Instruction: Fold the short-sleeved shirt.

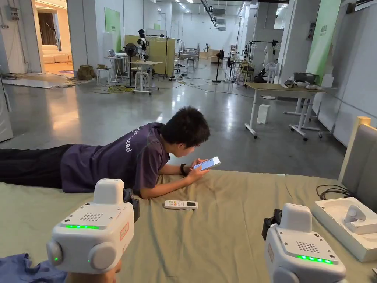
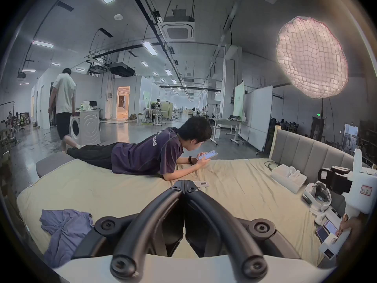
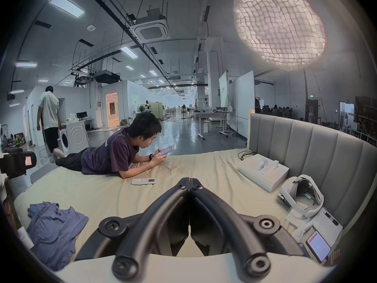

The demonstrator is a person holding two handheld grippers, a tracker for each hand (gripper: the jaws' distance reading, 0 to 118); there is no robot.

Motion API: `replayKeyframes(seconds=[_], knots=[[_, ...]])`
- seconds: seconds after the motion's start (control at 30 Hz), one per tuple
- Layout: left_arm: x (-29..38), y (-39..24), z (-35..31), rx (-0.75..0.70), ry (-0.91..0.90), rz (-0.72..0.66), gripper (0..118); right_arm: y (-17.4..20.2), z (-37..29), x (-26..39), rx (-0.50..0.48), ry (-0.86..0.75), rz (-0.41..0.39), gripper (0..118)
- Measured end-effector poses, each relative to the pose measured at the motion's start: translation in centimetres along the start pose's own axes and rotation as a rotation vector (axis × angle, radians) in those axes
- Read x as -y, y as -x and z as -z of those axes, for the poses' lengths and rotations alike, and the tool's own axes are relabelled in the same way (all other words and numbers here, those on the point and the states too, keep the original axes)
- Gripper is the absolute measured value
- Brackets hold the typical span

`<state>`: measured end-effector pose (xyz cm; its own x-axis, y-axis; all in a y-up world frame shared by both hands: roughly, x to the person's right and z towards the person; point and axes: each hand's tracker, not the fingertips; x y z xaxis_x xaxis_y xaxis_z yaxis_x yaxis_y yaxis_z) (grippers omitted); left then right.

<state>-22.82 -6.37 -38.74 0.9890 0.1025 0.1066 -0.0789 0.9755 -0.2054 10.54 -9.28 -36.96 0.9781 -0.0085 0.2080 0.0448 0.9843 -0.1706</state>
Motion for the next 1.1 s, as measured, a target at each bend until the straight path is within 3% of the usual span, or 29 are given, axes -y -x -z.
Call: replayKeyframes(seconds=[0.13, 0.27, 0.4, 0.5, 0.6, 0.7, 0.93, 1.1], knots=[[-0.1, 2.7, 0.8, 0.003, 0.1, -0.011, 2, 1.4, 0.2, -0.1, -0.018, 0.006, -0.026, 0], [1.0, 6.8, 1.4, 0.021, 0.311, -0.006, 2, 3.2, 0.5, 0.3, -0.065, 0.031, -0.04, 0], [4.0, 10.5, 0.4, -0.128, 0.428, 0.061, 7, 5.5, 0.7, 1.4, -0.108, 0.057, -0.068, 0], [6.3, 14.4, 0.3, -0.163, 0.523, -0.009, 24, 7.3, 1.2, 2.4, -0.156, 0.086, -0.084, 0], [8.3, 18.6, 1.0, -0.213, 0.647, -0.064, 56, 9.0, 1.4, 3.7, -0.204, 0.092, -0.113, 0], [9.8, 21.5, 1.4, -0.265, 0.715, -0.068, 68, 10.9, 1.3, 4.8, -0.24, 0.114, -0.14, 0], [14.5, 26.5, 2.2, -0.449, 0.966, -0.183, 70, 13.7, 1.3, 7.2, -0.3, 0.16, -0.187, 0], [15.1, 23.7, -1.4, -0.417, 0.978, -0.163, 70, 14.4, 1.6, 8.5, -0.314, 0.178, -0.22, 0]])
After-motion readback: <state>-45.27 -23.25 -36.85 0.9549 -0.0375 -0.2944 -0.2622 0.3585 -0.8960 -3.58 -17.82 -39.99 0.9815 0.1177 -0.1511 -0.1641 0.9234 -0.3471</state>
